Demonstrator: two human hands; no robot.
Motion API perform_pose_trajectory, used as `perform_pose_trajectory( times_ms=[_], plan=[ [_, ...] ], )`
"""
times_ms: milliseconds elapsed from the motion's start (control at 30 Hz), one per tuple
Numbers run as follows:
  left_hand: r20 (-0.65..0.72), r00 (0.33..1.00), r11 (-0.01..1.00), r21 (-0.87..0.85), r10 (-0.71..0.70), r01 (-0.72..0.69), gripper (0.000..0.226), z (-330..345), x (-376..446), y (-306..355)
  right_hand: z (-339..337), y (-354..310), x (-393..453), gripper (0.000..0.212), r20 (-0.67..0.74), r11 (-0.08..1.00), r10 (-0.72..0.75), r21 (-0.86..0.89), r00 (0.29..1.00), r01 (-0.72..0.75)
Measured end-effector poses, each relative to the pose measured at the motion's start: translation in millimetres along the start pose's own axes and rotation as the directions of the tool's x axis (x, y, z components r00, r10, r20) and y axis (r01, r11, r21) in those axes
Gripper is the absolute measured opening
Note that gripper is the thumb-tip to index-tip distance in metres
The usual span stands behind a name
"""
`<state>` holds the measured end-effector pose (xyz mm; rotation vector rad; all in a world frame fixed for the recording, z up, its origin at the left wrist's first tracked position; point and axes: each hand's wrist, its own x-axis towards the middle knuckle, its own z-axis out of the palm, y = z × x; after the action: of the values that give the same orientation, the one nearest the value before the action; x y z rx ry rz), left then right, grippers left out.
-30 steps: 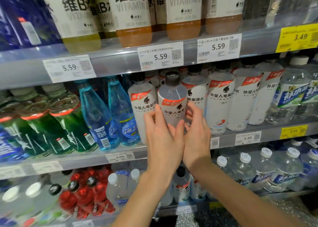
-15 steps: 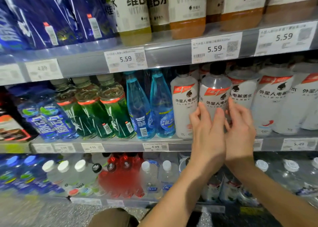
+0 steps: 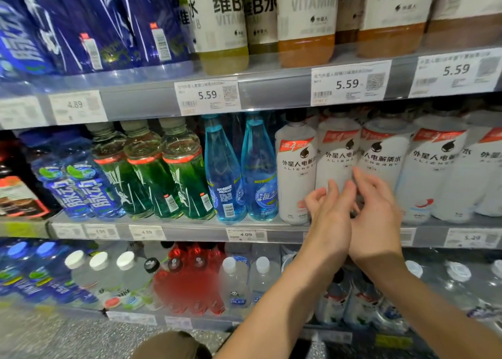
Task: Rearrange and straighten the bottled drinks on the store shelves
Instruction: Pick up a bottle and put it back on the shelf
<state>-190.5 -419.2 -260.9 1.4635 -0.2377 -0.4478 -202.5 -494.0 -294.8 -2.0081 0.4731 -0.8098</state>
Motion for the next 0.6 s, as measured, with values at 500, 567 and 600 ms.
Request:
perform_pose_trajectory(
  times_ms=[500,567,600],
  plan=[
    [0.023,0.998,0.998,0.023,0.053,-0.054,0.078,-15,10,-27,-7,-1,-3,0.068,0.037,0.999,0.018,0.035,0.999,-0.019],
    [0.035,0.997,0.994,0.088,0.070,-0.072,0.090,-21,11,-26,-10,0,-3,0.063,0.042,1.000,0.011,0.020,0.999,-0.012],
    [0.042,0.995,0.986,0.132,0.096,-0.100,0.089,-25,9,-23,-12,1,-2,0.059,0.049,1.000,0.002,-0.003,0.999,-0.002]
  ],
)
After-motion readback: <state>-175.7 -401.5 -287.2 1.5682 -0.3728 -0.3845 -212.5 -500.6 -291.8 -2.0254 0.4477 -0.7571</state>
